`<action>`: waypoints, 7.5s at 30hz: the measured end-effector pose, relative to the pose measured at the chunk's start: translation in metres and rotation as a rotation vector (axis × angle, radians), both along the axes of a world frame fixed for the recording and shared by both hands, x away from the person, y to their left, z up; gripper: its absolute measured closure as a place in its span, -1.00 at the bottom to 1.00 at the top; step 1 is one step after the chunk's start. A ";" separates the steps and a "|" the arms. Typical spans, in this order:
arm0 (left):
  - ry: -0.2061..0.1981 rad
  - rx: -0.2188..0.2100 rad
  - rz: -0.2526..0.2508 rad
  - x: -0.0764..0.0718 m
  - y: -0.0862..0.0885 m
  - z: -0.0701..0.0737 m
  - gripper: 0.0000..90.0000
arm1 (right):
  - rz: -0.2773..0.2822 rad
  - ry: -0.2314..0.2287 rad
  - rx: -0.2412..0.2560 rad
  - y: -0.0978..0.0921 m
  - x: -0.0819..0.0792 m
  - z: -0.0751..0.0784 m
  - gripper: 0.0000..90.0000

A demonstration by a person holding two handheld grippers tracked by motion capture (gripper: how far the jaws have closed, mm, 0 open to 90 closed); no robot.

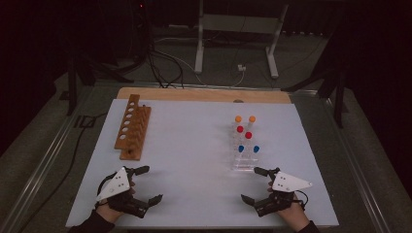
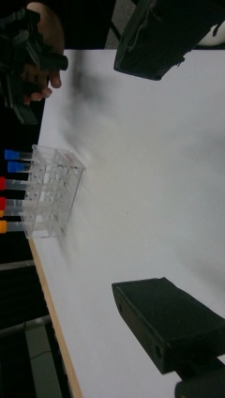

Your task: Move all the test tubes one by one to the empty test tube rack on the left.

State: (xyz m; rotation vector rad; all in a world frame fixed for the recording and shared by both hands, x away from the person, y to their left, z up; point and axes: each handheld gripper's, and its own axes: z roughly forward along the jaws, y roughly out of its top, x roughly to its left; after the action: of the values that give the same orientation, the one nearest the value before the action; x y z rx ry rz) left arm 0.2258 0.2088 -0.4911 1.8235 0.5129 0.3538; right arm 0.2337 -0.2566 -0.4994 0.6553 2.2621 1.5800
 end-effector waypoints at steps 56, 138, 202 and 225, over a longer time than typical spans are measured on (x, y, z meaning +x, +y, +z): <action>0.016 -0.003 -0.018 0.001 -0.002 0.002 -0.99 | -0.263 -0.029 0.046 -0.014 0.047 0.070 -1.00; 0.021 0.007 -0.031 0.001 -0.002 0.001 -0.99 | -0.345 0.040 -0.071 -0.021 0.057 0.078 0.71; 0.070 -0.063 -0.173 0.021 -0.073 0.055 -0.67 | 0.088 0.110 -0.165 0.098 0.023 0.053 0.71; 0.076 -0.029 -0.212 0.036 -0.116 0.051 0.02 | 0.138 0.113 -0.163 0.107 0.018 0.053 0.71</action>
State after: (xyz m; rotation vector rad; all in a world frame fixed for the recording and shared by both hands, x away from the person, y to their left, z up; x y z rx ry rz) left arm 0.2621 0.0924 -0.4402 1.8485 0.3704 0.1323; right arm 0.2517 -0.1498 -0.4462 0.5693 2.5369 1.4295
